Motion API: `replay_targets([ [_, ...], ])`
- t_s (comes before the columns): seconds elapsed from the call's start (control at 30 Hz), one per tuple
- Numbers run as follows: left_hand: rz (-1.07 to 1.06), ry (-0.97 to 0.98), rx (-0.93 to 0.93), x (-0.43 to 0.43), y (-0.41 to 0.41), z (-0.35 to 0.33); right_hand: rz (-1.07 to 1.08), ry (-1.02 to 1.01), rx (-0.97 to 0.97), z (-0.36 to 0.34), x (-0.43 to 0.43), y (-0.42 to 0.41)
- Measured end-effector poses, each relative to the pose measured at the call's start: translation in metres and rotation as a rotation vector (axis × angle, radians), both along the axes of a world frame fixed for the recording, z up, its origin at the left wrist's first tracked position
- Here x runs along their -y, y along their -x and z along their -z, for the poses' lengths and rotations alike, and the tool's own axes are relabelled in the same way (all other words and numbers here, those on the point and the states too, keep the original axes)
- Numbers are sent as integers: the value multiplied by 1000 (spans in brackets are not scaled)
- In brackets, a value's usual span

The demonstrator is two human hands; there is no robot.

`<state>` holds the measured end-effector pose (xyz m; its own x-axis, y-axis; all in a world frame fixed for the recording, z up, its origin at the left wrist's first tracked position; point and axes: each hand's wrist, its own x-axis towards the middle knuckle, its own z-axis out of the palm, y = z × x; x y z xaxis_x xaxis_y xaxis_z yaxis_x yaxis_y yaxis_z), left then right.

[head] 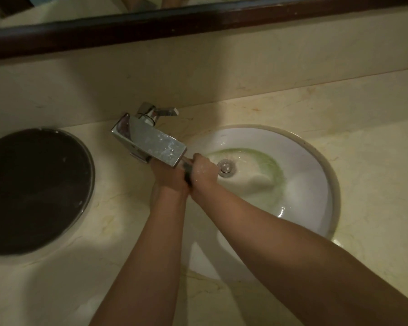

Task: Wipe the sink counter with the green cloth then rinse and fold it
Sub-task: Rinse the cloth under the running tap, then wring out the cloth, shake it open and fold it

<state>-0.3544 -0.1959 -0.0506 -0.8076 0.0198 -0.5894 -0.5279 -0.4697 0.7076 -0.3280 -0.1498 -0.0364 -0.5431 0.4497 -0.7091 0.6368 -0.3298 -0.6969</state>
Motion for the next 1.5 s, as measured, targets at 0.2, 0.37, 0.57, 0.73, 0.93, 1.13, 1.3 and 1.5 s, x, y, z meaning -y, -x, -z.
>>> replay_targets([
  [0.2, 51, -31, 20, 25, 3, 4, -163, -24, 40, -5, -13, 2],
  [0.37, 156, -33, 94, 13, 2, 3, -164, -267, -101, -27, -44, 12],
  [0.57, 242, -148, 119, 8, -4, -8, -492, -551, -390, -78, -45, 56],
  [0.73, 122, -165, 181, 7, -5, -18, -550, -525, -397, -80, -27, 63],
  [0.93, 46, -199, 155, 13, -10, -30, -415, -421, -412, -84, -16, 45],
  [1.13, 27, -287, 250, 5, -37, -38, -206, -285, -255, -65, -45, 2],
  [1.3, 115, -201, 315, -6, -68, -52, -161, 227, 145, -31, -88, -49],
  [1.5, 280, -271, 98, -25, -86, -88, -418, 846, 19, -50, -108, -85],
])
